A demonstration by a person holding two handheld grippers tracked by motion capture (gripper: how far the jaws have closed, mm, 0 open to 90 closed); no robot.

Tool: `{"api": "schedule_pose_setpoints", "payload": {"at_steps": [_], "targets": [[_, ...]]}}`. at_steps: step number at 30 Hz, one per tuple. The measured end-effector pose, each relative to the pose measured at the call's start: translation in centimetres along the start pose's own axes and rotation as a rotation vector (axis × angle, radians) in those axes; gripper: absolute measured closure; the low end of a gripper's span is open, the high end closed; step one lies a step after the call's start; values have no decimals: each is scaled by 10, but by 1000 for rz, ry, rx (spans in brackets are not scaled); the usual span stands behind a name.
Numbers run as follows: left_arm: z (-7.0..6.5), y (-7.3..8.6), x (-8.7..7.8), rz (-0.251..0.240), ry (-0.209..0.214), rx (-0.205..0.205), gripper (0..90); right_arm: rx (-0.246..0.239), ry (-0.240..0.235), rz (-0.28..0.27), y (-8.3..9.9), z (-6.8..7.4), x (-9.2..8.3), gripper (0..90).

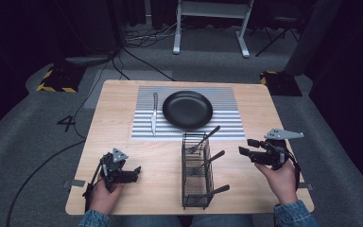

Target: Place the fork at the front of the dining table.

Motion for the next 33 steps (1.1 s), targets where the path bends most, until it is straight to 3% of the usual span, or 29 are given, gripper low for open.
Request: {"api": "schedule_pose_setpoints", "payload": {"at_steps": [7,12,18,27,33], "targets": [[0,0,0,-1,-2,-2,98,-1,-36,-32,-19,1,4,452],[0,1,-1,-3,-2,-4,98,-52,-72,-30,-38,5,12,451],[0,1,-1,-3,-2,-4,97,-76,-115,-35,-54,11,20,451],[0,1,-1,-3,-2,-4,98,-89,-161,-44,-66,22,33,453],[0,1,-1,-3,-2,-4,98,-96,-209,-20,-71,31,51,492]]}}
Point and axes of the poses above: each handheld gripper's, and its own axes: x roughly forward along the jaws, y roughly out of its underside, z roughly to its left, the point moved 4 cm from there along x, roughly forward along the jaws, and after that the axes turned 12 degrees about -x, right-handed, at the moved point
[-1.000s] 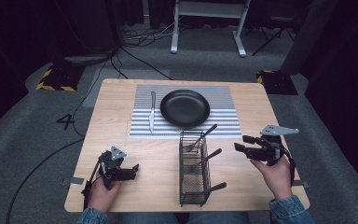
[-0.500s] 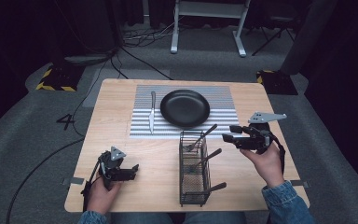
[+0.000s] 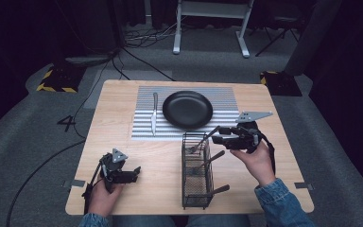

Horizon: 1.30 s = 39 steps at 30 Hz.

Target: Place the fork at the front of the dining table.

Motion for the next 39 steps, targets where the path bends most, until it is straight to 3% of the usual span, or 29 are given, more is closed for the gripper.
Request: {"api": "schedule_pose_setpoints", "payload": {"at_steps": [3,9,14,17,24,39], "targets": [[0,0,0,1,1,-1,97,-8,-17,38,-1,2,14,550],[0,1,-1,3,3,-1,97,-12,-32,65,-2,3,25,650],[0,1,0,3,3,-2,97,-12,-27,58,-4,6,24,756],[0,1,-1,3,3,-1,97,-25,-23,26,-8,11,16,856],[0,1,0,3,3,-2,97,-38,-31,-19,-20,16,3,860],[-1,1,0,2,3,-3,97,-24,-41,-105,-46,6,-38,861]]}}
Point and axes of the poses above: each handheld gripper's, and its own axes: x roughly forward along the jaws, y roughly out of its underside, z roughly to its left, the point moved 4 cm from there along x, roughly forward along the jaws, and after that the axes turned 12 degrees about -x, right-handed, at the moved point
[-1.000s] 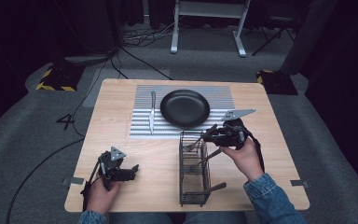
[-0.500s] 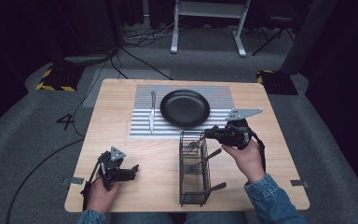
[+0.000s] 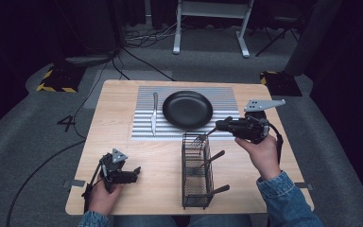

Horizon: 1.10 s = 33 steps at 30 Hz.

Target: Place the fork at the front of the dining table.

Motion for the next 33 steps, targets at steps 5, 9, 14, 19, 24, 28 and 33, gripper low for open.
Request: {"api": "schedule_pose_setpoints", "payload": {"at_steps": [5,9,14,19,24,28,33], "targets": [[0,0,0,0,0,0,97,3,-10,-54,-13,-3,-17,860],[0,0,0,0,0,0,97,1,6,-76,-21,-7,-32,861],[0,0,0,0,0,0,97,-12,40,-79,-30,-12,-45,861],[0,0,0,0,0,0,97,-21,71,-77,-33,-17,-54,860],[0,0,0,0,0,0,97,-22,135,-55,-35,-29,-61,860],[0,0,0,0,0,0,97,-10,179,-31,-32,-41,-60,860],[0,0,0,-1,0,-1,97,-8,232,5,-26,-53,-57,860]]}}
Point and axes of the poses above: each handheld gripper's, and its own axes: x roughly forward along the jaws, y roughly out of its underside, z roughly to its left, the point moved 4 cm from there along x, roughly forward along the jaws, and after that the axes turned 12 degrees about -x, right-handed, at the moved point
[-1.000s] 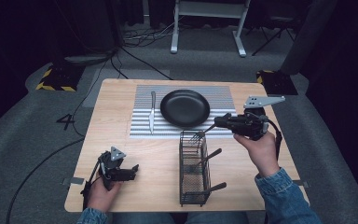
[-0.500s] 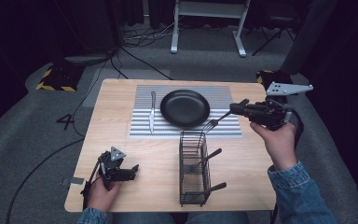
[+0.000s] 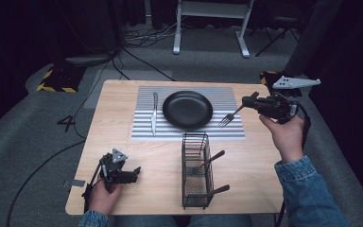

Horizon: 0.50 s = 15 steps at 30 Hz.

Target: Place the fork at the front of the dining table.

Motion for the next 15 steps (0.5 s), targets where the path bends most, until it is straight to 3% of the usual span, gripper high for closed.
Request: {"api": "schedule_pose_setpoints", "payload": {"at_steps": [7,15], "targets": [[0,0,0,-1,0,-1,97,6,60,81,13,-17,18,860],[0,0,0,-1,0,-1,97,17,80,147,28,-27,39,860]]}}
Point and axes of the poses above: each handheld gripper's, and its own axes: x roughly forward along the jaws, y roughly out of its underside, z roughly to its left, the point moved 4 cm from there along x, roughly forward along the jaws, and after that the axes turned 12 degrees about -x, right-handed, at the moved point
